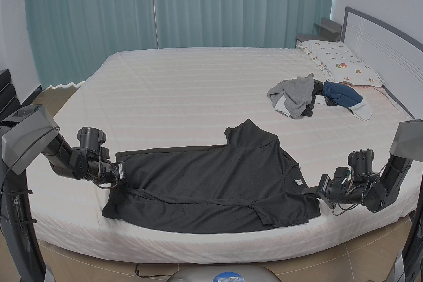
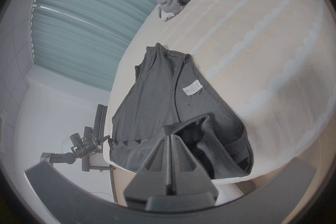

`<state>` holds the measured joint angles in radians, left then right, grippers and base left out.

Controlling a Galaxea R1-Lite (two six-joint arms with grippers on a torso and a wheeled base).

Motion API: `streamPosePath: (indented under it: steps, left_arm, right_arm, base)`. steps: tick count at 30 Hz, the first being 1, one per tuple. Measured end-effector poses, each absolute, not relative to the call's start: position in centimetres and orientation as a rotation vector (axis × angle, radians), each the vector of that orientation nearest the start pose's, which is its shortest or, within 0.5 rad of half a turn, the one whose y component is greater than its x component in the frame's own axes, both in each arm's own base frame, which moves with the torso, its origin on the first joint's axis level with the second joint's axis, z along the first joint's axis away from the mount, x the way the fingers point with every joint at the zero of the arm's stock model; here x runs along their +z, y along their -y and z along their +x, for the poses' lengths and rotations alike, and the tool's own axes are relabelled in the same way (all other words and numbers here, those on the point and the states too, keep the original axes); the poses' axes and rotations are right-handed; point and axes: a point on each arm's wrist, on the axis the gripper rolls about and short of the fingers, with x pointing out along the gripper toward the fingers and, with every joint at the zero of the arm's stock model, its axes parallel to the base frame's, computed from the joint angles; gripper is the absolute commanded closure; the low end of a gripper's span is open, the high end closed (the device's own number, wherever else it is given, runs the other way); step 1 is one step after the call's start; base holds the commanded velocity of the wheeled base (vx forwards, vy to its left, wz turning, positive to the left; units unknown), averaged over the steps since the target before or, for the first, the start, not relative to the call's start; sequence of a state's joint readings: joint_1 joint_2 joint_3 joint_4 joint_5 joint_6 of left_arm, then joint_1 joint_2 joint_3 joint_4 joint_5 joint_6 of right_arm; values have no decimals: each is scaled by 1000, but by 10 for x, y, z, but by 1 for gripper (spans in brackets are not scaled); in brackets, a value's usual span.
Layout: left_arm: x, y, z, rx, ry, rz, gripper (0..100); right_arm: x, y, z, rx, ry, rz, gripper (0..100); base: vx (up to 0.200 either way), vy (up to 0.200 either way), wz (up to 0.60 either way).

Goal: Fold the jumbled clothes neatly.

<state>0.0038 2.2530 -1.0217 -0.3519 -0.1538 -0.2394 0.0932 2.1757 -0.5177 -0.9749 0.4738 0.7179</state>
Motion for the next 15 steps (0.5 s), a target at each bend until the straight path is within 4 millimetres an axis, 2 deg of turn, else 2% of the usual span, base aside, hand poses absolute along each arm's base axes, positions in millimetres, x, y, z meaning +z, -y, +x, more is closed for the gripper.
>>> streamPosePath:
  steps: [9,15]
  left_arm:
    - [43,-6,364,18,-907,-343,100]
    - [50,-8,361,15,-892,-351,100]
  right_arm:
    - [3,-39,305,280,-852,801,100]
    - [4,-39,305,281,-850,802,100]
  base:
    - [0,0,0]
    - [0,0,0]
